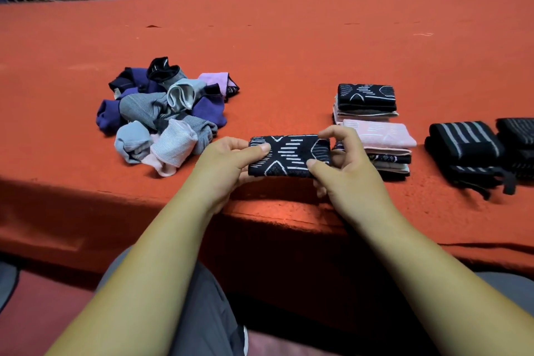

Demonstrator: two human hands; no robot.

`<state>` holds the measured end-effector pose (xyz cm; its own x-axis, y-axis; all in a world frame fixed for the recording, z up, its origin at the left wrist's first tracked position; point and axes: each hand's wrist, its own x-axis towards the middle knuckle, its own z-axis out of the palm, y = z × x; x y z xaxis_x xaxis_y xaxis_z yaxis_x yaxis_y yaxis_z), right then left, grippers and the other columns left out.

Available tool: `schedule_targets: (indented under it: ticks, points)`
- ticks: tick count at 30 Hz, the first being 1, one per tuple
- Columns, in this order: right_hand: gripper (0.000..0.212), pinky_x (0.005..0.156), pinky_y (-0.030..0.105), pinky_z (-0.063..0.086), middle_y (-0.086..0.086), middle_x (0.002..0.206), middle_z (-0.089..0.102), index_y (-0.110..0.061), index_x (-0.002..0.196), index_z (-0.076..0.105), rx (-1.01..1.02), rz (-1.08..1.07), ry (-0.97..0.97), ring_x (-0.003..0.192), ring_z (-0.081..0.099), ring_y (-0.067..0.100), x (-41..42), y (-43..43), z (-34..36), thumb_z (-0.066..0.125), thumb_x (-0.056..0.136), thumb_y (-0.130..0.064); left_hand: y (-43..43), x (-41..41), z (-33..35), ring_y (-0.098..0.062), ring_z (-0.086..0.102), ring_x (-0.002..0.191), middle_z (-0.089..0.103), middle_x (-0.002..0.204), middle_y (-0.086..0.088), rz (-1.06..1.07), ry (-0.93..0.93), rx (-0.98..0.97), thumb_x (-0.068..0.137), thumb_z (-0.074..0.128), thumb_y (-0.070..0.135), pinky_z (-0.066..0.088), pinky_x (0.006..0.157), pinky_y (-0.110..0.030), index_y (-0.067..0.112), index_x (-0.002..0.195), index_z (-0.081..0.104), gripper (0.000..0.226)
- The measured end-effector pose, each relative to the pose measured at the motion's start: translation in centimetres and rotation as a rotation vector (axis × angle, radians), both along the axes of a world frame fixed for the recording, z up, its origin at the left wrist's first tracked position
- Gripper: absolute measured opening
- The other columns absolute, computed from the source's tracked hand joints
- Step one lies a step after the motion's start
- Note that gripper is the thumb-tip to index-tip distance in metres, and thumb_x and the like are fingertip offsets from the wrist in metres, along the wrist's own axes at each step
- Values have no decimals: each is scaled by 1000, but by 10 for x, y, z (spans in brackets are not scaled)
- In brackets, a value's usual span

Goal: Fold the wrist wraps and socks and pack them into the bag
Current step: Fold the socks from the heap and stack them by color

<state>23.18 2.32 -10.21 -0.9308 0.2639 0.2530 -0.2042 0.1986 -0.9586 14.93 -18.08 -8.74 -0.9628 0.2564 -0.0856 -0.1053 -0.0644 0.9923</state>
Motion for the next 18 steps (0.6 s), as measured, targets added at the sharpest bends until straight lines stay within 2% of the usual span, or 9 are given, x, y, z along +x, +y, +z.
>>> schedule_targets:
  ticks: [3,6,8,10,12,15,18]
  points:
    - [32,59,46,56,-5,68,66,-33,105,47,78,-96,-33,54,61,20,-1,-1,-5,71,96,-14,7,3,-2,-20,75,80,77,93,-11,27,32,-23,97,75,14,62,68,-34,9,109,54,25]
    - [27,68,53,61,3,69,70,-30,99,47,135,-143,-69,57,67,28,-3,0,-11,72,95,-19,6,3,-3,-26,77,95,78,106,-15,-29,51,-24,95,74,2,64,84,-41,5,120,56,31]
    - [24,71,53,61,6,72,72,-29,97,50,152,-162,-80,60,71,28,-3,-2,-11,72,96,-21,5,3,-4,-25,77,99,79,108,-12,-35,75,-51,93,74,-2,63,90,-42,8,128,59,39]
    - [21,75,53,63,4,76,72,-30,98,54,153,-155,-82,64,75,23,-4,-3,-13,72,96,-19,4,4,-4,-22,77,96,80,103,-7,-11,93,-64,93,74,-4,63,88,-39,12,129,61,41]
    - [18,82,50,63,-2,93,74,-33,103,58,191,-143,-81,73,77,19,-4,-7,-13,69,93,-23,3,3,-4,-20,78,93,81,100,-6,23,105,-74,93,73,-5,64,85,-37,14,129,63,42]
    - [32,92,44,59,-8,115,71,-42,116,60,318,-109,-76,87,77,16,-7,-12,-13,58,84,-35,0,-4,-8,-21,78,91,80,105,-9,78,144,-126,92,75,-3,65,79,-35,15,130,61,45]
    - [27,90,39,61,-2,112,70,-34,117,64,357,-103,-41,80,75,3,-12,-16,-13,60,100,-13,1,-11,-11,-23,76,83,76,109,-14,210,186,-202,89,81,1,62,66,-30,10,121,53,44]
